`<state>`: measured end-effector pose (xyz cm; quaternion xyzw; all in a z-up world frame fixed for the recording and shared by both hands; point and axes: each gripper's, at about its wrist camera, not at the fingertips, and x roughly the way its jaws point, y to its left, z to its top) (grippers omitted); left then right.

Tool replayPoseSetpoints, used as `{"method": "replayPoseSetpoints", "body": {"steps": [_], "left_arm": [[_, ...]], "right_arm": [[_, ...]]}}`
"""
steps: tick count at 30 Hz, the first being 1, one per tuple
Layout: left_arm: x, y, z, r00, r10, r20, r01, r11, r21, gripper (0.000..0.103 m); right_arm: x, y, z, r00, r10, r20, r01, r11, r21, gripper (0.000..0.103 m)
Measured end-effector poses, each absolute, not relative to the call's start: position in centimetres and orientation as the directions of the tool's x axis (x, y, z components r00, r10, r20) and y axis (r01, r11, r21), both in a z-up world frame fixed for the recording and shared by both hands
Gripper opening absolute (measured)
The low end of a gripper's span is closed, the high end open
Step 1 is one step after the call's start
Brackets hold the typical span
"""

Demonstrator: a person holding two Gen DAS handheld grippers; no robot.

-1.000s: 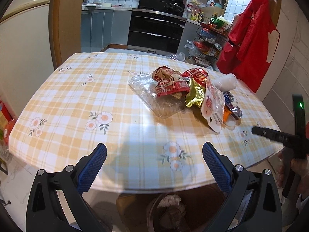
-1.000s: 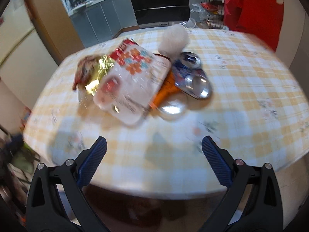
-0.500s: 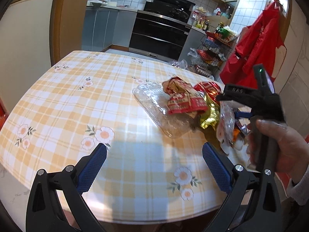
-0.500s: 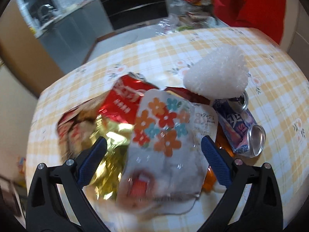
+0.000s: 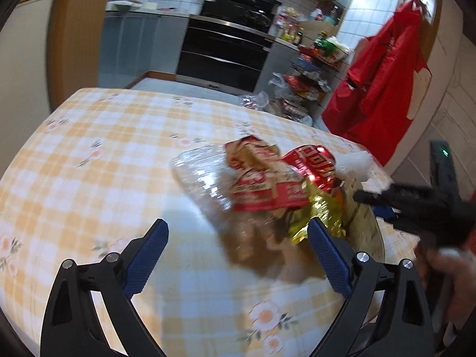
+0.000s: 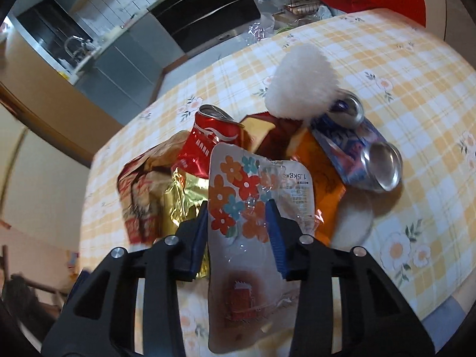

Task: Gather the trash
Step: 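Grasp the flowered snack pouch with the right tool, then grasp the brown paper bread bag with the left tool while the right tool holds the pouch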

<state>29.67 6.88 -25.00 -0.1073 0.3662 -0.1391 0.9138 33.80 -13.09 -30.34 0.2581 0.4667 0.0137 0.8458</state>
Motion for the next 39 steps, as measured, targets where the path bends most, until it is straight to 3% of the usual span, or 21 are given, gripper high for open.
{"method": "replayPoseSetpoints", "body": {"steps": [17, 23, 31, 34, 39], "left_arm": [[32.6, 2.4, -25.1, 0.635, -0.354, -0.686, 0.23, 0.935, -0.27, 0.088], [34.8, 0.7, -25.0, 0.629, -0.319, -0.709, 0.252, 0.946, -0.202, 0.088], [39.5, 0.9, -27.2, 0.57, -0.313, -0.76, 0.153, 0.949, -0.276, 0.088], [40.0, 1.0, -27.9, 0.544, -0.326, -0.773, 0.144, 0.944, -0.297, 0.069], [38.7, 1.4, -26.8, 0.566, -0.338, -0.752, 0.158, 0.94, -0.303, 0.062]], "right_arm": [[27.5, -19.9, -30.1, 0.593, 0.344, -0.728, 0.181, 0.824, 0.537, 0.037], [27.1, -20.3, -29.9, 0.609, 0.356, -0.709, 0.167, 0.816, 0.554, 0.037], [27.1, -20.5, -30.1, 0.607, 0.369, -0.704, 0.162, 0.809, 0.565, 0.037], [27.1, -20.5, -30.1, 0.606, 0.371, -0.703, 0.16, 0.809, 0.565, 0.037], [27.0, -20.4, -30.1, 0.606, 0.379, -0.7, 0.156, 0.806, 0.571, 0.037]]}}
